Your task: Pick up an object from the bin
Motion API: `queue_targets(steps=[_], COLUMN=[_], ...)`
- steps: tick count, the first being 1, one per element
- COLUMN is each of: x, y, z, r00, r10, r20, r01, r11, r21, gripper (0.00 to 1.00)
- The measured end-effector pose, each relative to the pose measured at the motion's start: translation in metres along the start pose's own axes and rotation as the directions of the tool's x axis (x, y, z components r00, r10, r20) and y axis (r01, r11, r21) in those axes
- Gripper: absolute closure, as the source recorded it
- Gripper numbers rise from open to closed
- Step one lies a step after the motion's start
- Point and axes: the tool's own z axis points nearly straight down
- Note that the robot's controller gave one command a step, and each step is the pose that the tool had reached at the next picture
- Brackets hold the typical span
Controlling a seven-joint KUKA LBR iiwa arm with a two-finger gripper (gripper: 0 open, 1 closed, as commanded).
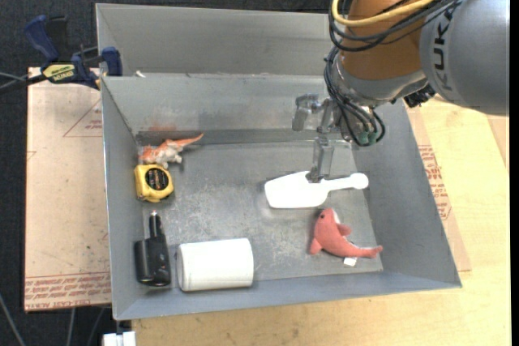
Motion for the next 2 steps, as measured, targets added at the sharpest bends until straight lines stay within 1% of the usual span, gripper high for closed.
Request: queue_targets(steps=[1,2], x=[-0.001,0.000], y=[0.000,-0.013], z=[-0.005,0.043], r00=[1.000,0.996], r10=[0.000,-0.087], r20=[0.008,0.010], r01=[0.000,0.087], r11=[1.000,0.996], r21=[0.000,0.000], gripper=[0.00,0.00])
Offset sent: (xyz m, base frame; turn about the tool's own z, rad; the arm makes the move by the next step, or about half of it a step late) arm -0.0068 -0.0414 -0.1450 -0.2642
